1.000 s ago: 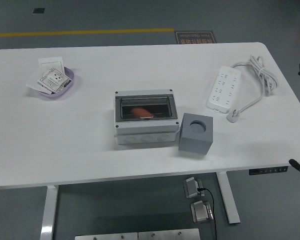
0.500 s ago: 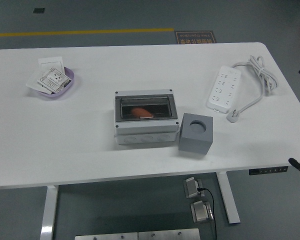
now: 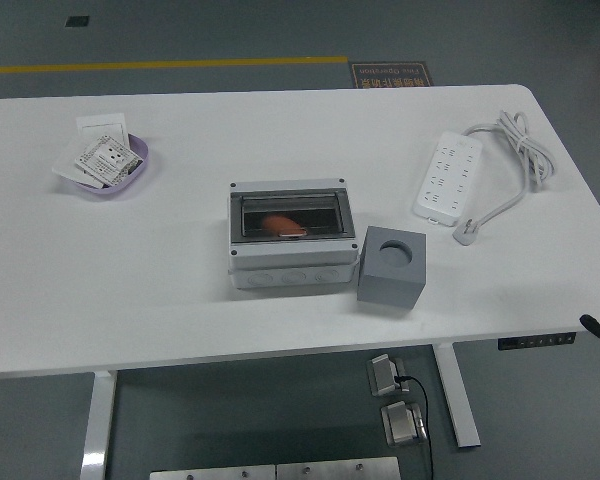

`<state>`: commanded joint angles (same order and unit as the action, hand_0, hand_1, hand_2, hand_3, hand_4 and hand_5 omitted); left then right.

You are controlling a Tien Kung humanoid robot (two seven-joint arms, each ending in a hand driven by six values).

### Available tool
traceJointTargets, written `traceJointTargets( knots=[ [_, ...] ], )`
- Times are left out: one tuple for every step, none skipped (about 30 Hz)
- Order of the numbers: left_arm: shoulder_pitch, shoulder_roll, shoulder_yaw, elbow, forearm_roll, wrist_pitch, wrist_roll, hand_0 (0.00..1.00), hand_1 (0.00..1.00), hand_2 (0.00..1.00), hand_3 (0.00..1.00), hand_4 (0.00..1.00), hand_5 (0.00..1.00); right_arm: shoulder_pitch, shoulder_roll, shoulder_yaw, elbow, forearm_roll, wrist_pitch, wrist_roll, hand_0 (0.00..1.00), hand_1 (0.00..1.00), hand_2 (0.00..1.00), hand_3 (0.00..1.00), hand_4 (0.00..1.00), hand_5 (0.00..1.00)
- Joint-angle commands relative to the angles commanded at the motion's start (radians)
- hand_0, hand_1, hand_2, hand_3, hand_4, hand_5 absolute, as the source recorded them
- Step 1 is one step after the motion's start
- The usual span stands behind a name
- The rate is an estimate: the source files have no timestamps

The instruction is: Pick up the cylinder from the cube,place it in the box,flap close box

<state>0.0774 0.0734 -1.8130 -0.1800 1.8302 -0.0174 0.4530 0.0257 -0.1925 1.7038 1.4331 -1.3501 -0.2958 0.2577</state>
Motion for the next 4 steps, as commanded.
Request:
traceJointTargets(
  knots=[
    [0.0, 0.001, 0.0, 0.0, 0.0, 0.0, 0.0, 0.645, 0.694, 0.674, 0.705, 0.775, 0.527, 0.0, 0.0, 0.0, 0.001, 0.0, 0.0, 0.0, 0.688, 0.585, 0.654, 0.715, 0.913, 0.558],
    [-0.001, 0.001, 0.001, 0.0, -0.002, 0.0, 0.0, 0.645, 0.694, 0.674, 0.705, 0.775, 0.527, 0.0, -0.001, 0.0, 0.001, 0.0, 0.0, 0.0, 0.688, 0.585, 0.654, 0.715, 0.913, 0.558],
    [-0.001, 0.002, 0.002, 0.0, -0.003, 0.0, 0.0, 0.645, 0.694, 0.674, 0.705, 0.775, 0.527, 0.0, -0.001, 0.0, 0.001, 0.0, 0.001, 0.001, 0.688, 0.585, 0.654, 0.715, 0.913, 0.558],
    [-0.001, 0.003, 0.004, 0.0, -0.005, 0.0, 0.0, 0.645, 0.694, 0.674, 0.705, 0.775, 0.527, 0.0, -0.001, 0.0, 0.001, 0.001, 0.001, 0.001, 0.688, 0.585, 0.654, 0.715, 0.913, 0.558]
  ],
)
